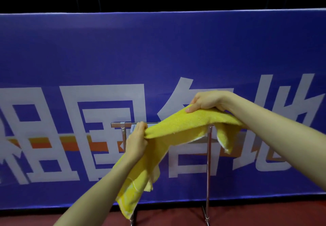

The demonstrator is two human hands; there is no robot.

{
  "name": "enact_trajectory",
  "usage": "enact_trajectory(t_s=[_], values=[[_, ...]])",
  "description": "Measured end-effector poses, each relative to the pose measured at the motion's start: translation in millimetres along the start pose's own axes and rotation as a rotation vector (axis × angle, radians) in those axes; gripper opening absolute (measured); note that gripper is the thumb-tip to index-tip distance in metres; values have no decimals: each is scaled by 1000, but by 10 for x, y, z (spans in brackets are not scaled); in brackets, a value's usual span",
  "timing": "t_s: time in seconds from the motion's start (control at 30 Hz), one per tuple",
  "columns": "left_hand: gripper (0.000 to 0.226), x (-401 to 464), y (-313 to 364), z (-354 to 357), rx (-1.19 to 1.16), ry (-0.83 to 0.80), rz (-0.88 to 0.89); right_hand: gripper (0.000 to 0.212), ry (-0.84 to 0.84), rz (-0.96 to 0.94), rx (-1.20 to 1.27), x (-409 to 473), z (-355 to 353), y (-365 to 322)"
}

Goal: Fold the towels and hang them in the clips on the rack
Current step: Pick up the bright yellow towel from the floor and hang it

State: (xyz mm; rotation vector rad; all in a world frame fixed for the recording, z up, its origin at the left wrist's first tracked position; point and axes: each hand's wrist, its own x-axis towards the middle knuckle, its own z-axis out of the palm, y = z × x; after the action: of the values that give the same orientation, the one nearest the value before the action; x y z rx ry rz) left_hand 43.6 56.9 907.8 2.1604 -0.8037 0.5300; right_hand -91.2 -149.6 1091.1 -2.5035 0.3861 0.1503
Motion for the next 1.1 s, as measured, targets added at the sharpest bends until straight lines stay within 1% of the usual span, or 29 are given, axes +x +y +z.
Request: enact_trajectory(t_s=[0.13,0.2,0.3,0.47,0.53,0.63,0.7,0.73,0.8,0.83,0.9,0.97,1.03,1.07,1.1], values=[[34,-53,-175,-100,143,-7,61,31,2,-68,-18,23,-13,-52],[31,-110,-255,-119,146,23,36,27,9,-97,-24,33,-29,-84],[30,-183,-316,-110,153,40,-16,18,11,-145,33,46,-35,-130],[28,-306,-234,-55,123,3,-45,22,94,-272,19,49,-58,-215],[29,-363,-160,-21,156,-43,0,22,133,-318,-5,41,-92,-247],[37,-461,-14,51,141,-107,99,21,124,-348,-31,21,-130,-289],[44,-540,74,84,29,-169,154,22,106,-353,-69,0,-141,-308],[51,-566,105,85,-61,-239,158,22,93,-353,-83,-10,-142,-315],[62,-631,179,65,-322,-415,128,20,64,-342,-101,-28,-137,-320],[60,-656,225,59,-468,-462,104,20,53,-336,-112,-39,-131,-321],[50,-665,333,30,-712,-465,8,21,24,-326,-137,-50,-118,-323],[43,-615,469,2,-908,-416,-72,22,-7,-309,-161,-54,-108,-314],[45,-508,596,-24,-953,-412,-135,21,-37,-290,-167,-62,-97,-305],[40,-452,641,-28,-963,-430,-163,20,-52,-287,-160,-66,-94,-304],[30,-411,675,-32,-956,-463,-186,18,-66,-287,-150,-72,-92,-303]])
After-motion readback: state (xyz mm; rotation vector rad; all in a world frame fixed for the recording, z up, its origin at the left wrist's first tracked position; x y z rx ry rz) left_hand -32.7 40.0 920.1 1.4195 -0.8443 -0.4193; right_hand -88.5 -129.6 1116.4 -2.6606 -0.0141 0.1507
